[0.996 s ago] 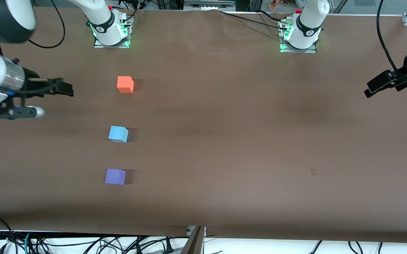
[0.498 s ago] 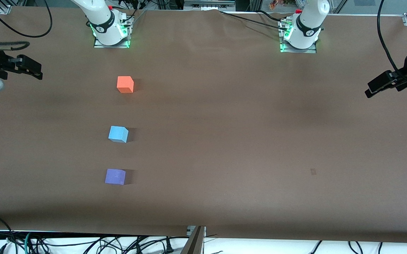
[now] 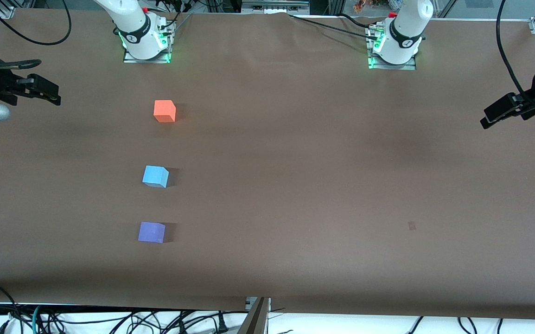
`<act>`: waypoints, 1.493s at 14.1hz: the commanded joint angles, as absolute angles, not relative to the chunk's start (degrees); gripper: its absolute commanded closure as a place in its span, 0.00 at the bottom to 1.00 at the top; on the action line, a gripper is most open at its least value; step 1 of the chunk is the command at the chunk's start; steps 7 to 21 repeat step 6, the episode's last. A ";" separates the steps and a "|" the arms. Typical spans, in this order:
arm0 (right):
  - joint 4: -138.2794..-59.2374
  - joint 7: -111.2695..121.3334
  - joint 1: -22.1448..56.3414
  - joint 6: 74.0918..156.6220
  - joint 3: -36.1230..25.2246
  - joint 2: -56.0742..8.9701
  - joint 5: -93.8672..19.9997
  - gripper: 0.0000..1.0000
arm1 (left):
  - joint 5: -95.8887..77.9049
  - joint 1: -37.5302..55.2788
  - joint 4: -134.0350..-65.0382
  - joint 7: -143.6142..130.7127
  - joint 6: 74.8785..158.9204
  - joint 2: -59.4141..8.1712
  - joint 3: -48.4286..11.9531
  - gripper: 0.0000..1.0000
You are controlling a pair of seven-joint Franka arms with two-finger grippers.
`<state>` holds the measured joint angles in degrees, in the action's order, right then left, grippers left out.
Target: Place blue block between orange and purple blocks
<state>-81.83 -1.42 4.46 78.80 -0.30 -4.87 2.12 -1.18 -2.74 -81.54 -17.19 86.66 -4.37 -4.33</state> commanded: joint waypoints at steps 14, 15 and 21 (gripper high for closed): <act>-82.88 -1.05 3.87 80.42 0.70 -4.39 1.41 0.00 | -1.76 -2.99 -82.09 -16.17 87.10 -4.04 -4.22 0.00; -82.88 -1.05 3.87 80.42 0.70 -4.39 1.41 0.00 | -1.76 -2.99 -82.09 -16.17 87.10 -4.04 -4.22 0.00; -82.88 -1.05 3.87 80.42 0.70 -4.39 1.41 0.00 | -1.76 -2.99 -82.09 -16.17 87.10 -4.04 -4.22 0.00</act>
